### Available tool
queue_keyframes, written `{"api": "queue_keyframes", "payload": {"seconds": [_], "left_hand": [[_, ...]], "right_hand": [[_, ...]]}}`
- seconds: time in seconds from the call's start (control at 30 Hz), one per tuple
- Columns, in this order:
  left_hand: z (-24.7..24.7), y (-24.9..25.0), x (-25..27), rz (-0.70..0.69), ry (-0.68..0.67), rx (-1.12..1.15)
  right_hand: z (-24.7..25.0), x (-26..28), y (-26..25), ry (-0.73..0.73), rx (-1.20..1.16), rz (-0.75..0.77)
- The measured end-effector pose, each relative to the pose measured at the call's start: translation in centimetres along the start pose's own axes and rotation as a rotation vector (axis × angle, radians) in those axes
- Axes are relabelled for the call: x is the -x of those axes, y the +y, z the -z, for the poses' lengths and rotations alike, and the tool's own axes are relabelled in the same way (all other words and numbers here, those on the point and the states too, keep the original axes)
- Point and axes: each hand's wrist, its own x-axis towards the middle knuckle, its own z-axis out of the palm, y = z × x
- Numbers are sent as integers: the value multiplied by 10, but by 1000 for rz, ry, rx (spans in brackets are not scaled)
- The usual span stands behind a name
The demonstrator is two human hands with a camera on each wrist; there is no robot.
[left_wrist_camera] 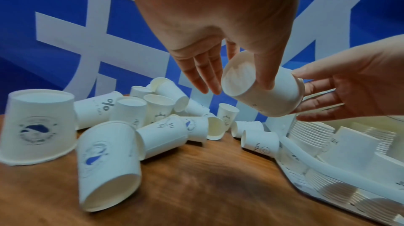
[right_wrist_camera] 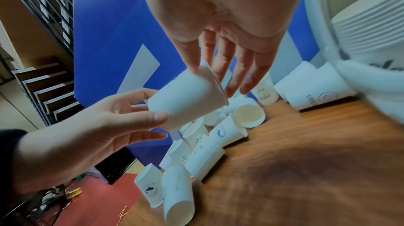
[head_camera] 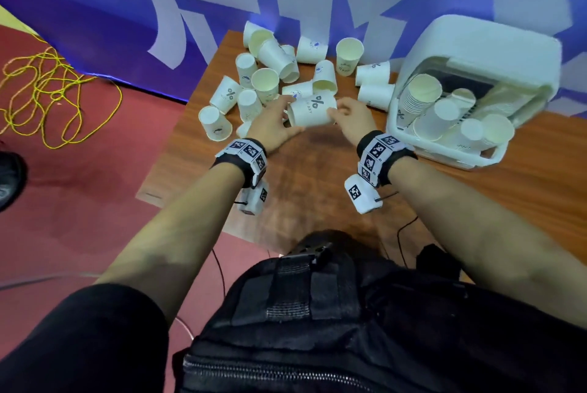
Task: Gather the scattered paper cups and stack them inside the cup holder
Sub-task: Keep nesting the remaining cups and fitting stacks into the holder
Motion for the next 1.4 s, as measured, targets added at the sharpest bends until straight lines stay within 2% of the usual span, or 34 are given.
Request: {"api": "queue_keyframes", "payload": {"seconds": [0.3, 0.43, 0.67, 0.97, 1.13, 1.4], "left_hand": [[-59, 73, -29, -155, -21, 11], [-88, 110, -43, -205, -67, -28], [-125, 154, -71, -245, -87, -45], [-150, 173, -97, -235, -82, 30], [-155, 172, -107, -264, -15, 90], [-164, 157, -124, -225, -29, 145]], "right_hand": [[86, 23, 34, 176, -85, 19], [123, 34, 52, 236, -65, 16], [171, 39, 62, 264, 52, 112], [183, 23, 89, 278, 159, 161], [182, 14, 99, 247, 198, 208], [173, 1, 114, 243, 226, 221]]}}
